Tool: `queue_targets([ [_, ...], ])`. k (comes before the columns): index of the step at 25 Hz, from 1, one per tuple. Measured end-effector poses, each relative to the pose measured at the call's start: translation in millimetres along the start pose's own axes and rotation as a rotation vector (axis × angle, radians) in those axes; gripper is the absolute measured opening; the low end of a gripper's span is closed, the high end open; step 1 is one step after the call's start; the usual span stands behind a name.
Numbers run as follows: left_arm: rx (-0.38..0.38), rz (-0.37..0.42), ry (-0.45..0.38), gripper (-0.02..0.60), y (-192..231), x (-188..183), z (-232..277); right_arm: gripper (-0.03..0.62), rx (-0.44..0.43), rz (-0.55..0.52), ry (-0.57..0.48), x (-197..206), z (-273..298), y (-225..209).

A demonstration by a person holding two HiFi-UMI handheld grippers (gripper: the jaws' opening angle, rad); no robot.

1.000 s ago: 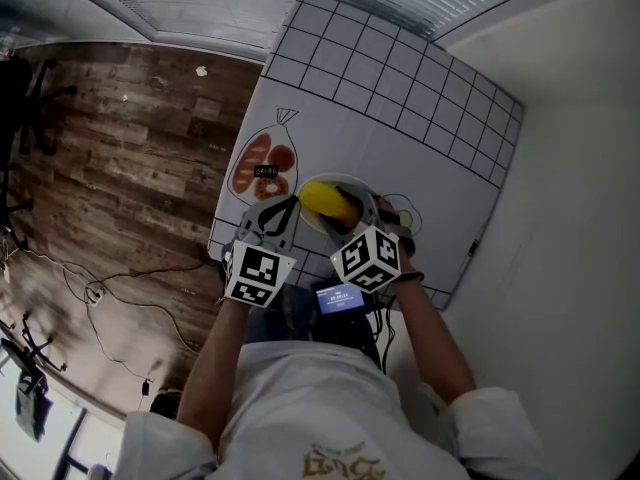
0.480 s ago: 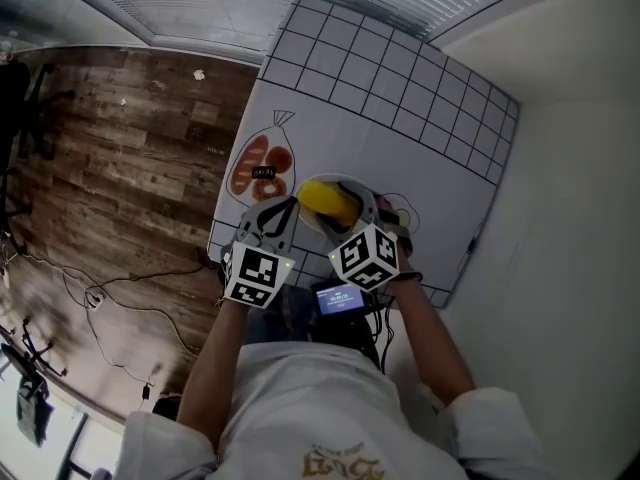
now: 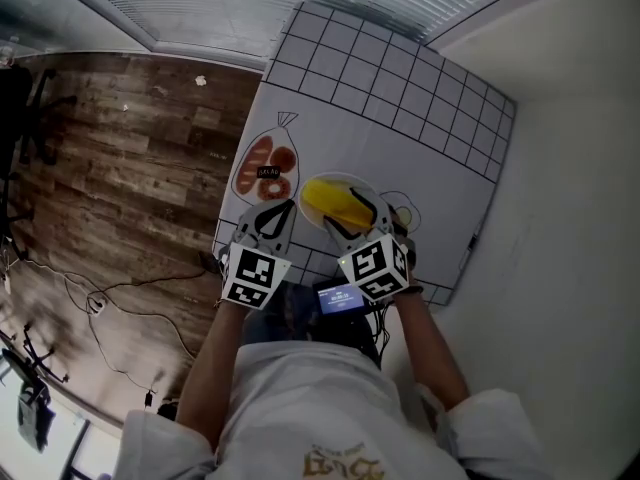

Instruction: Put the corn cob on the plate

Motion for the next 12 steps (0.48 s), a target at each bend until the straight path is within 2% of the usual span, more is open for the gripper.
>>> queue_targets([
  [1, -0.001, 0.002, -0.002, 0.009, 0, 0, -2, 0.285, 0.013, 0.012, -0.012, -1, -4, 1],
  [3, -0.003, 0.004, -0.010, 0.009, 1, -2, -6, 0.197, 0.056, 0.026, -0.045, -2, -14, 4],
  [5, -0.005, 0.007, -0.020, 0.009, 3, -5, -11, 0.016, 0.091, 0.029, -0.077, -3, -21, 6],
  [8, -0.009, 0.016, -0.035, 0.009, 5, -8, -16, 0.008, 0.099, 0.053, -0.094, -3, -27, 10],
  [12, -0.035, 0.013, -0.063, 0.009, 12, -14, -23, 0.008, 0.150, 0.085, -0.110, -2, -38, 11],
])
Point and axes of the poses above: the fingertips, and each gripper's own axes: z forward along the fingers, y to its left, x out of its underside, the point moved 10 cm from there along -z, backward along the fingers, and after that the axes turned 2 degrees about -x, right-handed, at the moved point
